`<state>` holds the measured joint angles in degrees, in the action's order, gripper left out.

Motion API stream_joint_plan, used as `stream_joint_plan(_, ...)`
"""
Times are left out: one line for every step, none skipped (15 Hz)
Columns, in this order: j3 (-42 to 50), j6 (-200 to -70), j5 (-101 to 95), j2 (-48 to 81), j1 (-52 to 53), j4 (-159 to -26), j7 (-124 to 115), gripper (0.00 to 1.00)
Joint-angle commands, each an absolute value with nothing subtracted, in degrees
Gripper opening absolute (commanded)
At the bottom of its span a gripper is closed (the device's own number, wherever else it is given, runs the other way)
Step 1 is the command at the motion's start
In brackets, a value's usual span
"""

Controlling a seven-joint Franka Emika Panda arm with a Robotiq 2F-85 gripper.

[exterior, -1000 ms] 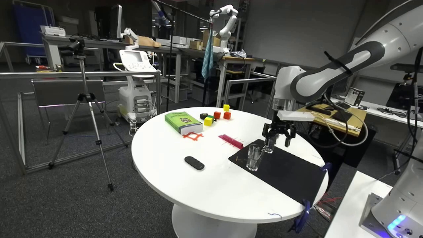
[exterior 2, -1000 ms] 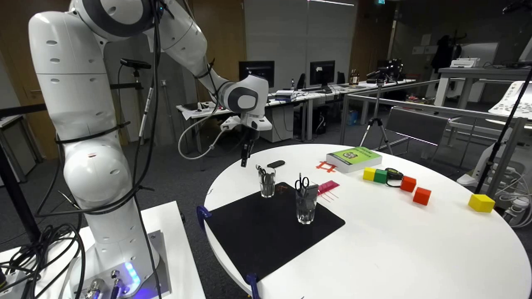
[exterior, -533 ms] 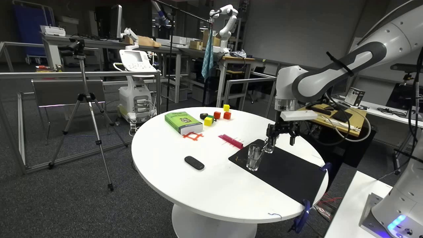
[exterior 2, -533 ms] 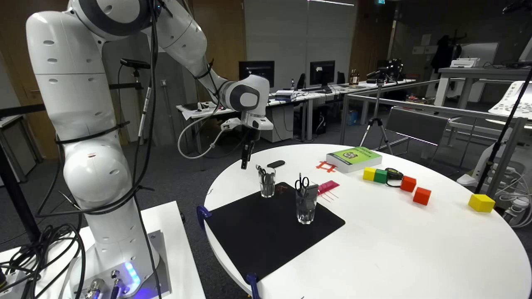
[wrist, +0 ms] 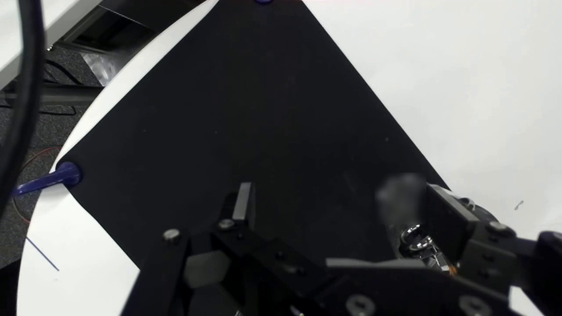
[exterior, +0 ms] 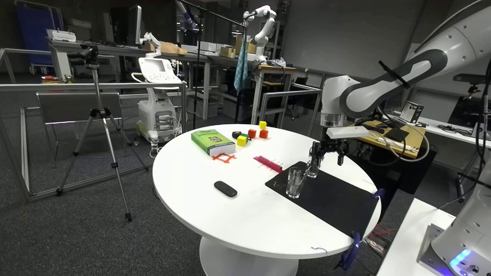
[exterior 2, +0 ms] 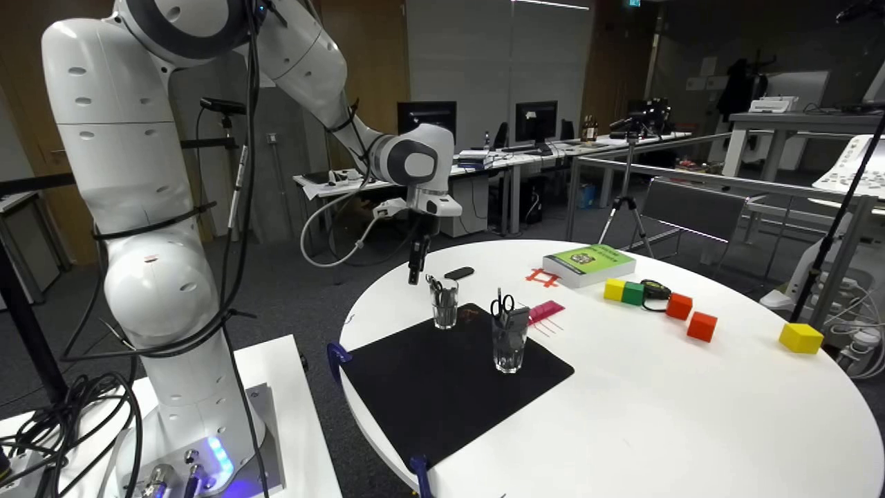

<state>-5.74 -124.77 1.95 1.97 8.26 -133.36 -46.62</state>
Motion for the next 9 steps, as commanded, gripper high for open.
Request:
stream_joint_plan(-5.4,-123.24,0.14,0.63,7.33,-133.42,-47.4,1.0)
stream_joint_plan(-5.27,-123.2,0.02,0.76,7.19,-133.34,-47.3,1.0)
stream_joint_plan(-5.24,-123.37,-0.07,0.86,7.07,-133.34,-47.24,1.0)
stream_joint_plan(-5.26,-123.74,0.09,1.09,6.92,-133.32,-46.85,1.0)
stream_joint_plan(-5.27,-124.36,0.32,1.34,6.87,-133.29,-46.48,1.0)
stream_joint_plan(-5.24,-124.95,0.53,1.53,6.88,-133.26,-46.16,1.0)
stream_joint_plan(-5.25,-125.88,0.75,1.77,6.89,-133.17,-45.87,1.0)
stream_joint_plan(-5.23,-126.49,0.97,2.04,6.87,-132.99,-45.68,1.0)
stream_joint_plan(-5.23,-127.28,0.97,2.24,6.88,-132.9,-45.69,1.0)
